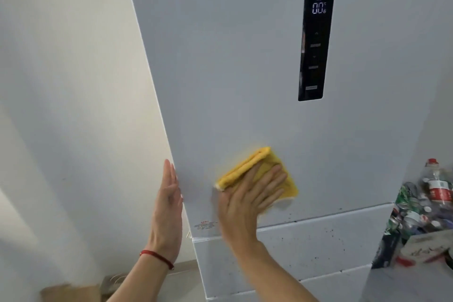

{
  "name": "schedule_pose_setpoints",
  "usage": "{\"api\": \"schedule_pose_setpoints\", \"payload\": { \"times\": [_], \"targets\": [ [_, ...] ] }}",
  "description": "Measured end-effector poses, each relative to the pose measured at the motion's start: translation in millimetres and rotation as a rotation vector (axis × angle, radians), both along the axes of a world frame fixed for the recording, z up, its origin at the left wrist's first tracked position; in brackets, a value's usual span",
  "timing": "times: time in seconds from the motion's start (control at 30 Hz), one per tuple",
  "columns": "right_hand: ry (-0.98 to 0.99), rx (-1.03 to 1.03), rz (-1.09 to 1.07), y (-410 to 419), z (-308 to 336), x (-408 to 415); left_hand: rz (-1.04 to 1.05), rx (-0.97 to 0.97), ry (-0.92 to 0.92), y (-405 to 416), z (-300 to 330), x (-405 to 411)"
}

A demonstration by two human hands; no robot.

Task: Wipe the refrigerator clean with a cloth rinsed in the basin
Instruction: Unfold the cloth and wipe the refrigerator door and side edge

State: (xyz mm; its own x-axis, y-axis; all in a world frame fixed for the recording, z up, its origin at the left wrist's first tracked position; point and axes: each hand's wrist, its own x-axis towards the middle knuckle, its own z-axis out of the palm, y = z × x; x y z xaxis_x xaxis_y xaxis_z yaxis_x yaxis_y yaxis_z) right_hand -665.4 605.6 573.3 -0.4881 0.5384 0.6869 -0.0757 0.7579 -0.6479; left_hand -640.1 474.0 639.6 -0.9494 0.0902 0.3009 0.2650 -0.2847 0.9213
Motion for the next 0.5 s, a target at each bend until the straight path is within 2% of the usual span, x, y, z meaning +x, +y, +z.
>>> {"api": "schedule_pose_setpoints", "payload": {
  "times": [0.13, 0.2, 0.27, 0.33, 0.37, 0.43, 0.5],
  "targets": [
    [-0.083, 0.563, 0.075, -71, -36, -15, 0.086, -0.09, -0.078, -31, -8, 1],
    [-0.09, 0.847, 0.096, -56, -52, -16, 0.147, -0.188, -0.09, -51, -16, 3],
    [-0.025, 1.006, 0.119, -27, -57, -12, 0.192, -0.271, -0.113, -68, -26, 3],
    [0.012, 0.969, 0.072, 14, -62, -11, 0.2, -0.289, -0.161, -77, -34, 3],
    [-0.009, 0.879, 0.017, 34, -66, -7, 0.197, -0.288, -0.193, -79, -38, 4],
    [-0.041, 0.631, -0.135, 73, -72, 2, 0.19, -0.278, -0.219, -76, -41, 5],
    [-0.07, 0.353, -0.123, 106, -72, 12, 0.18, -0.279, -0.235, -70, -42, 5]
  ]
}}
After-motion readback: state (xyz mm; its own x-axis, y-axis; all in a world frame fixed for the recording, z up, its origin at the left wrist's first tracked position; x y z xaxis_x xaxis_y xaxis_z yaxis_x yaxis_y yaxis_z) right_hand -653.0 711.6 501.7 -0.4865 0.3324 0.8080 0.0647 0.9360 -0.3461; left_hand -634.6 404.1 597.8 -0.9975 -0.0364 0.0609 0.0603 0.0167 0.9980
